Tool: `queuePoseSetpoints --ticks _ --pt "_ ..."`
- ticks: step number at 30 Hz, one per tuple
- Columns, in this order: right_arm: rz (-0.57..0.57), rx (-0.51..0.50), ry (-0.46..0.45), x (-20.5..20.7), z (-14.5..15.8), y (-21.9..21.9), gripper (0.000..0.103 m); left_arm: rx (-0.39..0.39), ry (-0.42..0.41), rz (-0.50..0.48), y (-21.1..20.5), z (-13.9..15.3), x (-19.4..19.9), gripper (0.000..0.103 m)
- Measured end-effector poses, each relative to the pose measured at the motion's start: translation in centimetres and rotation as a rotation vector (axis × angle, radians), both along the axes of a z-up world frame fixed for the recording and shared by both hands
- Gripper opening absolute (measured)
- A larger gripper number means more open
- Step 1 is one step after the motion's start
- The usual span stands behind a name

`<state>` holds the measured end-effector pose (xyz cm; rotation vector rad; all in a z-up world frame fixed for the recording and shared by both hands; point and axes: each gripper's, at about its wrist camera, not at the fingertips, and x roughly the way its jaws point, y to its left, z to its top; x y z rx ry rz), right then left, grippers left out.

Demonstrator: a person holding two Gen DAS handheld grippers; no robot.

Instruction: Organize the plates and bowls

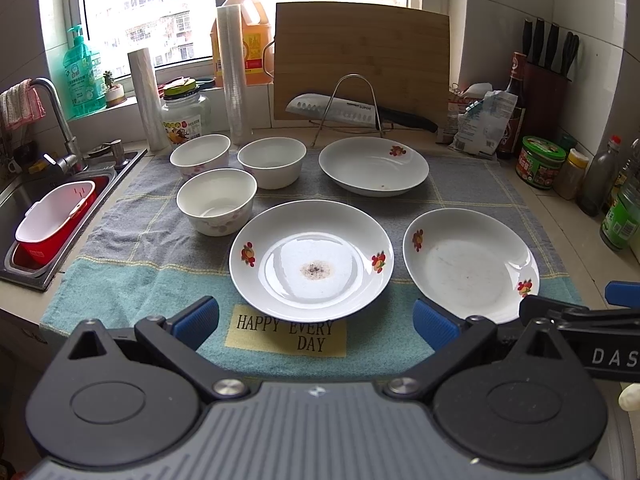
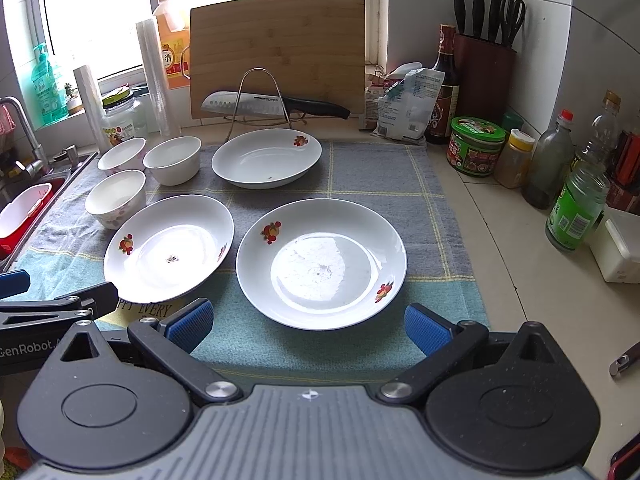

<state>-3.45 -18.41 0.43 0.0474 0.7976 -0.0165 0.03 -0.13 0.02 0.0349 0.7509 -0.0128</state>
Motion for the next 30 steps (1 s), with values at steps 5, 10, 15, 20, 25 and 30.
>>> queuePoseSetpoints --ticks 5,10,15,20,25,30 --pt "0.0 -0.001 -0.001 0.0 0.01 0.06 0.103 0.0 0.0 0.0 0.0 0.01 0.0 0.102" --pt "0.0 -0.002 -0.001 0.02 -0.06 0.15 0.103 -0.001 0.001 0.0 0.01 0.0 0.0 0.102" --pt "0.0 -0.002 -0.001 0.02 0.11 -0.03 0.103 -0.001 0.001 0.001 0.42 0.17 -0.45 0.102" --pt "0.0 -0.002 -0.001 0.22 0.13 -0.01 0.103 -0.002 0.001 0.0 0.48 0.22 -0.56 0.102" --pt "0.0 -0.002 -0.001 0.15 0.07 -0.11 0.103 -0.001 0.002 0.001 0.47 0.24 -0.55 0.102" --pt "0.003 -0.003 -0.002 0.13 0.2 -0.15 0.103 -0.002 0.001 0.003 0.56 0.34 -0.87 0.102"
